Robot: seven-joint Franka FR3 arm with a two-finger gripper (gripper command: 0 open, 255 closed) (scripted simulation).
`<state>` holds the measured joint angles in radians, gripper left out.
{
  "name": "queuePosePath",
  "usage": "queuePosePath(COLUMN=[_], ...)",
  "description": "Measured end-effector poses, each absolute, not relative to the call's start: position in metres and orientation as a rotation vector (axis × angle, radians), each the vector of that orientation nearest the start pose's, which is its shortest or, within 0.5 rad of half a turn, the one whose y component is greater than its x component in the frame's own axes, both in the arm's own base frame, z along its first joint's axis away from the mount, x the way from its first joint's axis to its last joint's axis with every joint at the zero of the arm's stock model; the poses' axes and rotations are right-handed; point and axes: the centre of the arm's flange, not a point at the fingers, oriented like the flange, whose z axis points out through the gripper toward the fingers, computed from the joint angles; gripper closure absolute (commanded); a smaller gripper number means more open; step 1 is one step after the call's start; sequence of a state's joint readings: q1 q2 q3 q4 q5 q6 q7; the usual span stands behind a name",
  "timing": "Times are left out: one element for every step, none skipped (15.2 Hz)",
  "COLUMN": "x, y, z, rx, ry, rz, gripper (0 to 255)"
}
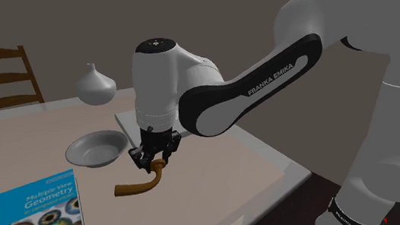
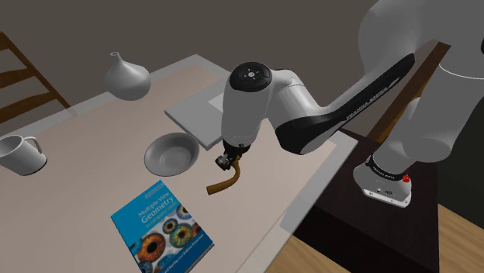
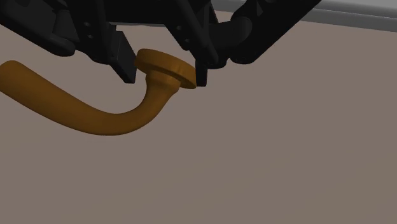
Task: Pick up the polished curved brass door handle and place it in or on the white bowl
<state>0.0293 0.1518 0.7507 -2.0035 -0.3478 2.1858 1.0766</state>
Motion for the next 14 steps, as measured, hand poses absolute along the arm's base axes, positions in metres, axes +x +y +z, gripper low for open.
queuePosePath(x=[0.432,0.433,0.432,0.432,0.432,0.433,0.432,0.432,0.433,0.433,0.433,0.433,0.434,0.434], y=[0.394,0.394,0.393,0.394,0.394,0.395,0.394,0.394,0.395,0.394,0.394,0.393,0.394,0.394], z=[0.409,0.412,0.415,0.421,0.426,0.431,0.436,0.441,0.447,0.452,0.457,0.462,0.466,0.473], rx=[-3.170,-3.170,-3.170,-3.170,-3.170,-3.170,-3.170,-3.170,-3.170,-3.170,-3.170,-3.170,-3.170,-3.170], ry=[0.183,0.183,0.183,0.183,0.183,0.183,0.183,0.183,0.183,0.183,0.183,0.183,0.183,0.183], rz=[-0.315,-0.315,-0.316,-0.316,-0.316,-0.316,-0.316,-0.316,-0.316,-0.316,-0.316,-0.316,-0.316,-0.316], gripper=[255,255,255,255,255,255,255,255,255,255,255,255,255,255])
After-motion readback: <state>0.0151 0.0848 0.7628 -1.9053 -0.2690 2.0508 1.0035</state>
